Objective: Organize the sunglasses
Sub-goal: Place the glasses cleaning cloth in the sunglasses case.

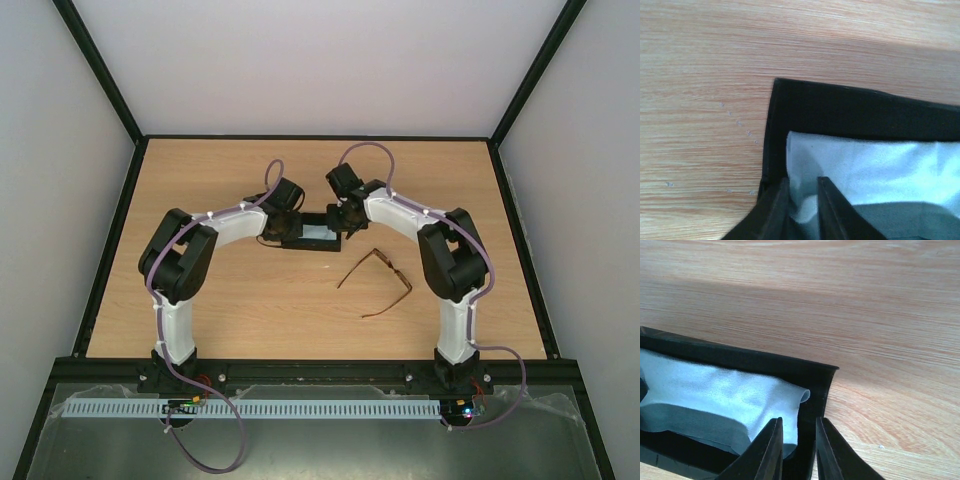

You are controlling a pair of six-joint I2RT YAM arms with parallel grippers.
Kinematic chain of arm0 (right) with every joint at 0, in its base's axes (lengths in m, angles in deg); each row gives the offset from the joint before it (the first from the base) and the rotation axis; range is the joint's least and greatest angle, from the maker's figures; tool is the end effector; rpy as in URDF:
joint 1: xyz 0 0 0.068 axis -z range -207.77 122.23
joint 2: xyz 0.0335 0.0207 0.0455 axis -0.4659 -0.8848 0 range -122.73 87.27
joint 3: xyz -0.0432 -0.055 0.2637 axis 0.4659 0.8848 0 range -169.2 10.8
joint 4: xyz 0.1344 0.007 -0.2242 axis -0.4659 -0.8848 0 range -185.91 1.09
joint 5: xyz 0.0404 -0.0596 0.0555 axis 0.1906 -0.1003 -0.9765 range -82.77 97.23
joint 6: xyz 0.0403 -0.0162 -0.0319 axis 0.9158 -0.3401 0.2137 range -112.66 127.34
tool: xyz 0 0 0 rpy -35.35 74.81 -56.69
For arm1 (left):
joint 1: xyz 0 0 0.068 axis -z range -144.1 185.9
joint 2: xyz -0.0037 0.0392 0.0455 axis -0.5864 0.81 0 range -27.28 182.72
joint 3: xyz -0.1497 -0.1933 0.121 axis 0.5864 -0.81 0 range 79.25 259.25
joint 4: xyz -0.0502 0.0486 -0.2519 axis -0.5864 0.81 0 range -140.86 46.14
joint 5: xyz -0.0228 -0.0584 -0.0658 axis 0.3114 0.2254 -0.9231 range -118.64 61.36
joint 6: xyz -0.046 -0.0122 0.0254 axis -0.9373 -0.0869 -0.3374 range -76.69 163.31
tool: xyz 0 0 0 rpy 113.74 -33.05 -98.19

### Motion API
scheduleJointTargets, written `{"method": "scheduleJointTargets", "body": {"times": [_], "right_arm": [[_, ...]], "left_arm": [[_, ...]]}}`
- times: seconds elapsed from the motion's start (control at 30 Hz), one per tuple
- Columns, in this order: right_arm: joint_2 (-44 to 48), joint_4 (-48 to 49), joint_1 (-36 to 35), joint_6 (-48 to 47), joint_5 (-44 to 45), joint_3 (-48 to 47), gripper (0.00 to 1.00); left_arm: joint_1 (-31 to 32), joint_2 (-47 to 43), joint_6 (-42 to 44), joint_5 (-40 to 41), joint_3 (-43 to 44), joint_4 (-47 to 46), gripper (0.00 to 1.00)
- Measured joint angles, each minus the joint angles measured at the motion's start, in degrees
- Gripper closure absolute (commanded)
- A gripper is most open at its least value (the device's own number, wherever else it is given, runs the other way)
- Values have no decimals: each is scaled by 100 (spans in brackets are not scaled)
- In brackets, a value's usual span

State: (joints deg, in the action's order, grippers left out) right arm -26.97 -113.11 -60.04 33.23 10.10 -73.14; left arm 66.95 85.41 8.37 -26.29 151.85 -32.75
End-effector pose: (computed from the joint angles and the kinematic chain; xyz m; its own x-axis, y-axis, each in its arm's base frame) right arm 0.3678 0.2301 0.1933 -0.8414 -0.0155 -0.5402 -0.1570 0.9635 0.2168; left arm 0.3482 -0.2079 0.1521 -0.8814 -0.1373 -0.4519 -0.0097 0.9619 -0.2733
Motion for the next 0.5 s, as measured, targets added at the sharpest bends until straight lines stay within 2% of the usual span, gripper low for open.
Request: {"method": "scheduleJointTargets", "body": {"times": [0.1,0.23,0.4,0.5], "right_arm": [[79,-24,2,0,79,0,76],[151,-46,0,-7,125,0,73],[396,-59,2,2,122,131,68],[662,-61,2,4,107,278,67]], "left_arm": [[0,-20,-35,4,0,4,61],[0,-122,-57,20,0,63,44],[0,-382,-94,-37,0,66,32],[0,-551,-111,-101,0,59,30]]}}
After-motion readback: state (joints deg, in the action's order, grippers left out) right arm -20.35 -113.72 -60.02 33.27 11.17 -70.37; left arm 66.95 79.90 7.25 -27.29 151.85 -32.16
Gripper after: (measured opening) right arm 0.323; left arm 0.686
